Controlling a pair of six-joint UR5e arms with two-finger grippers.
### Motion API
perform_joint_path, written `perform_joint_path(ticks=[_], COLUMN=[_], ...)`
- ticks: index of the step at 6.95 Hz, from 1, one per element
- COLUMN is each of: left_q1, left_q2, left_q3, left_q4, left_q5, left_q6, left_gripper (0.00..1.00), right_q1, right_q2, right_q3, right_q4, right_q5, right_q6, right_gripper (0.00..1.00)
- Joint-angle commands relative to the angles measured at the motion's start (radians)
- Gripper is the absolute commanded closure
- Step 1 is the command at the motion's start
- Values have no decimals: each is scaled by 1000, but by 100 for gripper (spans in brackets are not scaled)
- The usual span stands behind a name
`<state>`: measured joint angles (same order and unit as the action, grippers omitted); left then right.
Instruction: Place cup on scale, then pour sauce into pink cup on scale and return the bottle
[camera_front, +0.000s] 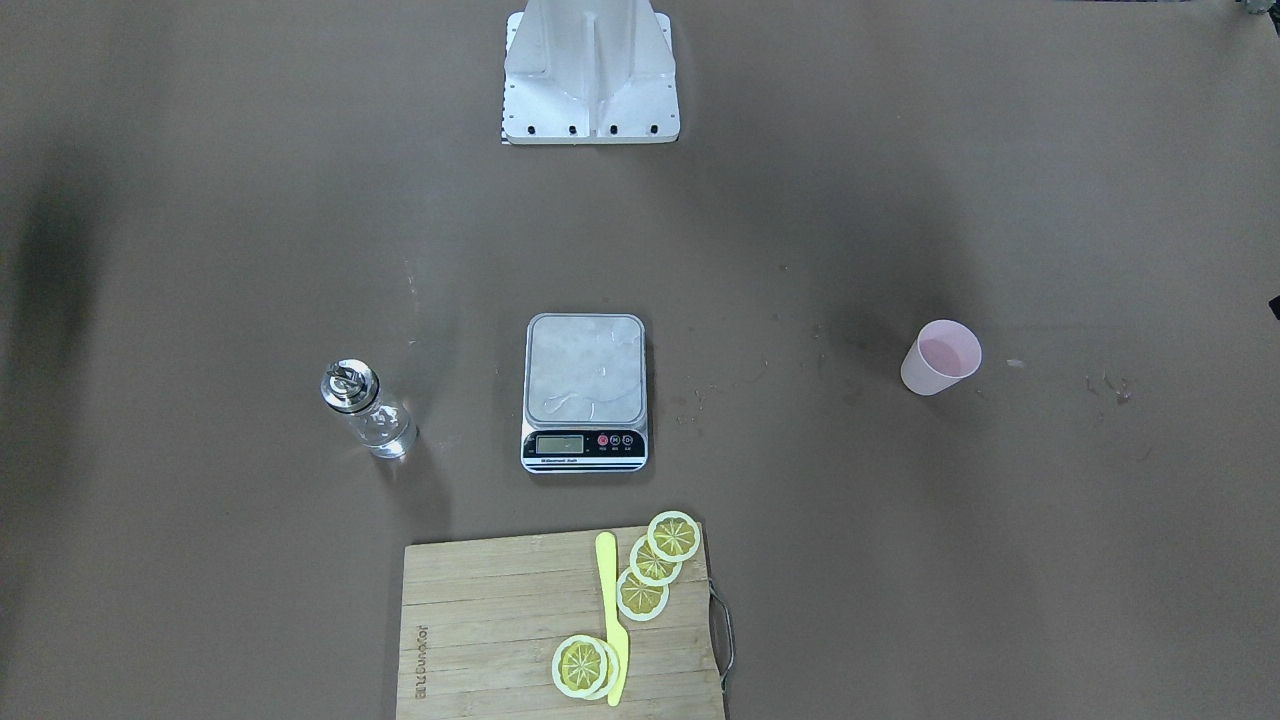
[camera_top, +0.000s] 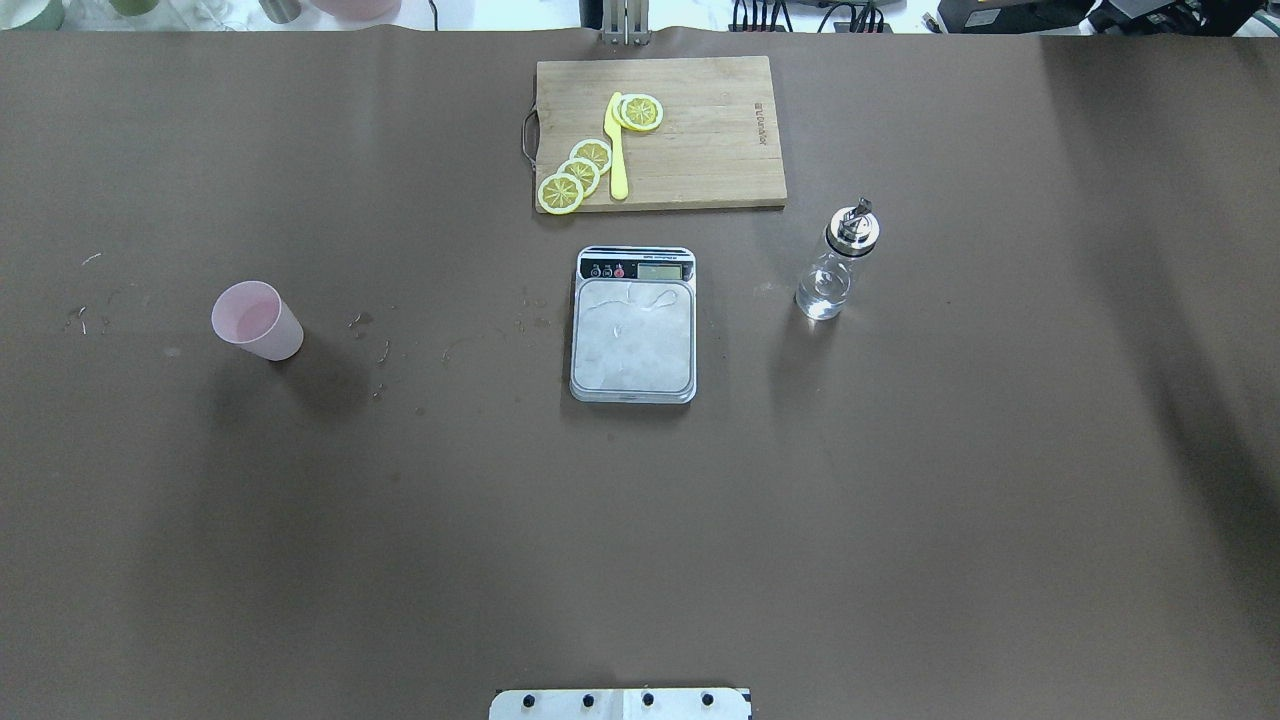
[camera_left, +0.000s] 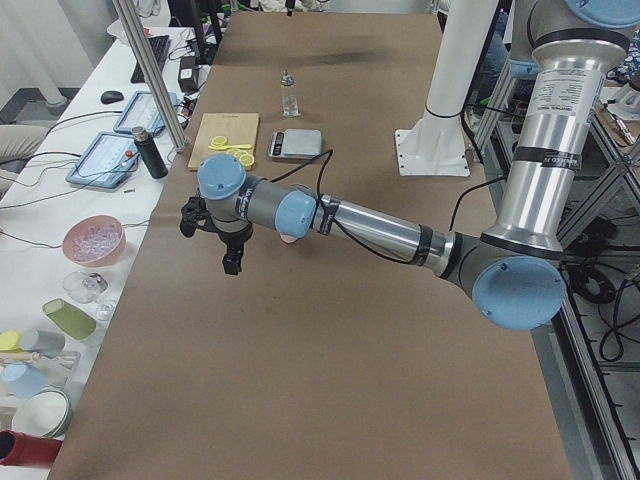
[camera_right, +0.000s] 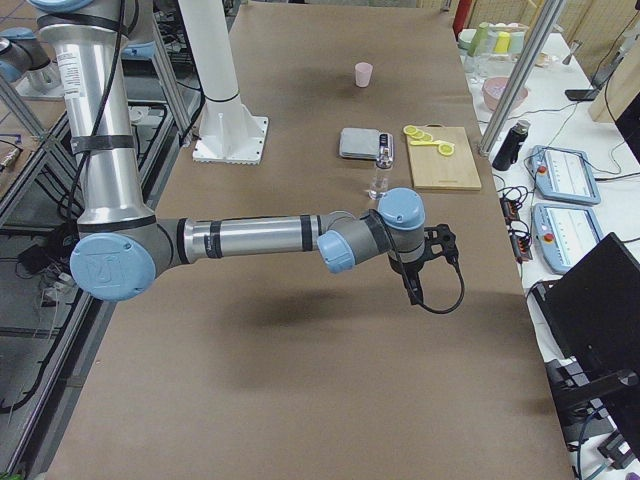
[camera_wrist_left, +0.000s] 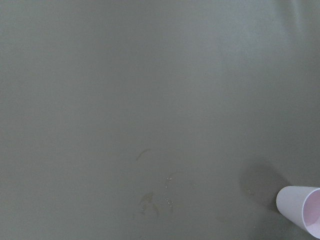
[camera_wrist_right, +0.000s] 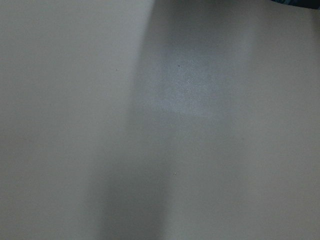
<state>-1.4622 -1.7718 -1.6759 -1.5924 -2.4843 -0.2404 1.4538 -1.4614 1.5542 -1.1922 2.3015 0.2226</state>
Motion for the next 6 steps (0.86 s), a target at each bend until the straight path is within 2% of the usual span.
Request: perform_joint_path(ticks=[1, 3, 4, 6], left_q1=[110, 201, 267, 338], left_q2=[-63, -109, -123, -159], left_q3=[4, 5, 5, 51], left_q4=[-1, -4, -11, -14], left_q5=[10, 28, 86, 91], left_q6=[-106, -199, -227, -221], left_gripper=[2, 2, 2, 3], right_q1=[-1, -1, -1, -1], right_q2=[-8, -23, -19, -11], right_q3=[0, 21, 26, 26], right_q4=[6, 11, 10, 6], right_q5=[-25, -22, -24, -7], right_q6=[10, 12, 14, 14], right_gripper=[0, 0, 0, 0])
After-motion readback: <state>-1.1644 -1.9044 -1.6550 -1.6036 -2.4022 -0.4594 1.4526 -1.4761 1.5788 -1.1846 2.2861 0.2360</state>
